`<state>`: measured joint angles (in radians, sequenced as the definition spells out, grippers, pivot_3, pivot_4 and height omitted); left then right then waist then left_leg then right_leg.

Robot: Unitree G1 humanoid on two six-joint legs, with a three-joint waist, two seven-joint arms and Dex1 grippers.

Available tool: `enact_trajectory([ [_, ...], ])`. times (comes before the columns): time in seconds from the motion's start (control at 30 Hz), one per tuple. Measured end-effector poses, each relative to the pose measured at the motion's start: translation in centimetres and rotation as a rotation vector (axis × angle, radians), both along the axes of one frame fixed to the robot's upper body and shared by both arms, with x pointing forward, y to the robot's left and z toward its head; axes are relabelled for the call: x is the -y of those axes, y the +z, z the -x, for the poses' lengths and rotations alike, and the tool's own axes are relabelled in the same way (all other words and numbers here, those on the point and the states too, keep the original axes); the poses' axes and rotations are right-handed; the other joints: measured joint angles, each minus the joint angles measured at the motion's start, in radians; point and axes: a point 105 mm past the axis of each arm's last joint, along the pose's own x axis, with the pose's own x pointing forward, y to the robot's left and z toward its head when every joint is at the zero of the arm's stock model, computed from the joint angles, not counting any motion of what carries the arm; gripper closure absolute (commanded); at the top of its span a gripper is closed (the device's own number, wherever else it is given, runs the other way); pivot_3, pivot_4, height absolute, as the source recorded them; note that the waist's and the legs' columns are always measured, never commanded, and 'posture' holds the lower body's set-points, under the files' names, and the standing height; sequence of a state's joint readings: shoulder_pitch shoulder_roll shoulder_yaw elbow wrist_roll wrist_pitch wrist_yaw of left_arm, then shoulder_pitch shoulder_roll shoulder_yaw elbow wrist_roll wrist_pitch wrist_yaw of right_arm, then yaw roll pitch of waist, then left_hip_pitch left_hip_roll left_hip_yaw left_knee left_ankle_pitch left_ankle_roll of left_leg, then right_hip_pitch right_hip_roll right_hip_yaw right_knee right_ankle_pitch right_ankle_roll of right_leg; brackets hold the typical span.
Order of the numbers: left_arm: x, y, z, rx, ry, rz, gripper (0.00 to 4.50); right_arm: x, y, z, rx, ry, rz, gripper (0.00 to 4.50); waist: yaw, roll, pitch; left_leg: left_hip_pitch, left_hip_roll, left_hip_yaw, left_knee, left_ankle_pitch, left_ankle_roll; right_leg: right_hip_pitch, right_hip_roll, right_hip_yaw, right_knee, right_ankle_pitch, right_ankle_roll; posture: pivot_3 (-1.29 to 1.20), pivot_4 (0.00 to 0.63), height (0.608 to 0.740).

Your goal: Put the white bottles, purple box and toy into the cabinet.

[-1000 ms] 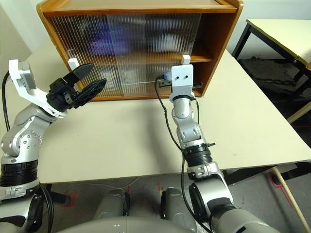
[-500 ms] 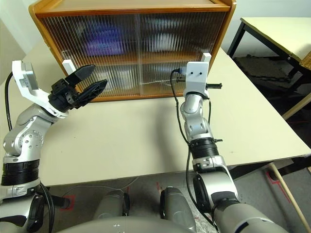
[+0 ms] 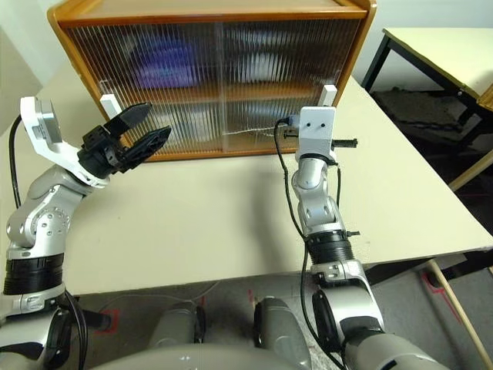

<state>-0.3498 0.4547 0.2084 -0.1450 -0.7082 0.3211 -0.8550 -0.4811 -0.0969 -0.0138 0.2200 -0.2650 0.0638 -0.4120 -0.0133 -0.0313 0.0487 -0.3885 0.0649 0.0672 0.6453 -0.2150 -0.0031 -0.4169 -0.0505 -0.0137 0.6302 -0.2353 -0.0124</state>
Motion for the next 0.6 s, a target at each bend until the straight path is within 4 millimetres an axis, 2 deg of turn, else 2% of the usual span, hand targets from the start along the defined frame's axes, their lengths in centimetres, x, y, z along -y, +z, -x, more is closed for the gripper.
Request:
enact_trajectory([
  [0.23, 0.1, -0.1, 0.0, -0.001, -0.007, 0.0, 0.0, -1.3, -1.3, 2.5, -0.037, 0.105, 0.071, 4.46, -0.002, 0.0, 0.0, 0.001, 0.0, 0.0, 0.001, 0.0, 0.0, 0.0, 0.0, 0.0, 0.001, 0.0, 0.0, 0.06, 0.0, 0.74],
  [0.37, 0.1, 0.0, 0.0, 0.004, -0.008, 0.001, 0.0, -1.9, -1.5, 3.1, -0.039, 0.231, 0.144, 3.45, -0.007, 0.0, 0.0, 0.001, 0.0, 0.0, 0.001, 0.0, 0.0, 0.0, 0.0, 0.0, 0.001, 0.0, 0.0, 0.06, 0.0, 0.74],
  [0.43, 0.1, 0.1, -0.1, 0.01, -0.011, 0.002, 0.0, -1.8, -1.7, 3.7, -0.045, 0.322, 0.138, 2.71, -0.009, -0.001, -0.001, 0.001, 0.0, 0.0, 0.001, 0.0, 0.0, 0.0, 0.0, 0.0, 0.0, 0.0, 0.0, 0.06, 0.0, 0.74],
  [0.6, -0.7, -0.5, -0.3, -0.003, 0.03, 0.016, 0.0, 0.3, -2.9, 5.0, -0.079, 0.421, 0.08, 0.89, -0.008, -0.002, -0.001, 0.001, 0.0, 0.0, 0.001, 0.0, 0.0, 0.0, 0.0, 0.0, 0.0, 0.0, 0.0, 0.06, 0.0, 0.74],
])
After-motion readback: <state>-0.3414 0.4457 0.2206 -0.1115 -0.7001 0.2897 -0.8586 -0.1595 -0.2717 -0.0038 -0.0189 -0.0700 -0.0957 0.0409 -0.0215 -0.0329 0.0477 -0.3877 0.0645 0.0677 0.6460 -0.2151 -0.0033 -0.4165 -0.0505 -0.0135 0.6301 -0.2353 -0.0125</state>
